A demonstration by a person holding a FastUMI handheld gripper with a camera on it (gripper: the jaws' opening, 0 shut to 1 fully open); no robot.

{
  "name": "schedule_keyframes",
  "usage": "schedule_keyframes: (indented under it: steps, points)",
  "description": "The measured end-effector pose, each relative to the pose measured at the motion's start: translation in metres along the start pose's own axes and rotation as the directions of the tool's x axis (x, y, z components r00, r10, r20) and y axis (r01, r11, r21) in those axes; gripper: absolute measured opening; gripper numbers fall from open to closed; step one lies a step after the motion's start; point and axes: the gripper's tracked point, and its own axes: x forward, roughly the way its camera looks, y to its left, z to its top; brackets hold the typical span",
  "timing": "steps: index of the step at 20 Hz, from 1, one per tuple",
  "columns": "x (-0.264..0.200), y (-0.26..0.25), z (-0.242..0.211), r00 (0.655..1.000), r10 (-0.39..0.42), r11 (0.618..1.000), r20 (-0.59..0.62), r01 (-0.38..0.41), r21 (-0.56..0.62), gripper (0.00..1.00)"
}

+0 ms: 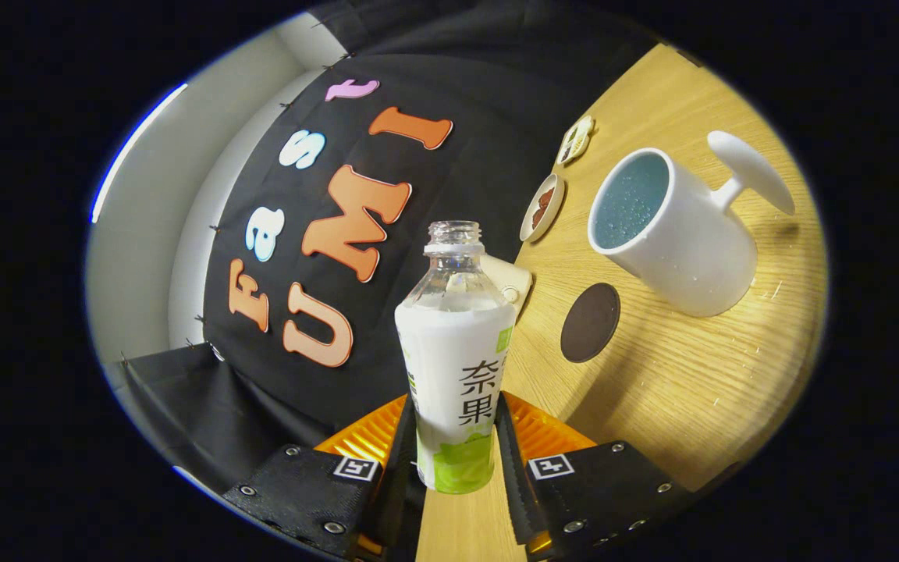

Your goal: Take the bottle from table, then pour the juice into the cup, finally place the bottle on the coaster

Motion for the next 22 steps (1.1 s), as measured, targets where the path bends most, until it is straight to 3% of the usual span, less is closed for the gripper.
schedule_keyframes:
  steps: [12,22]
  points:
    - [-0.010,-0.010,0.019,1.000,-0.018,0.965,0.025,0.011,0.261,0.55]
    - [-0.015,-0.003,0.027,0.996,0.025,0.905,0.082,-0.057,0.422,0.55]
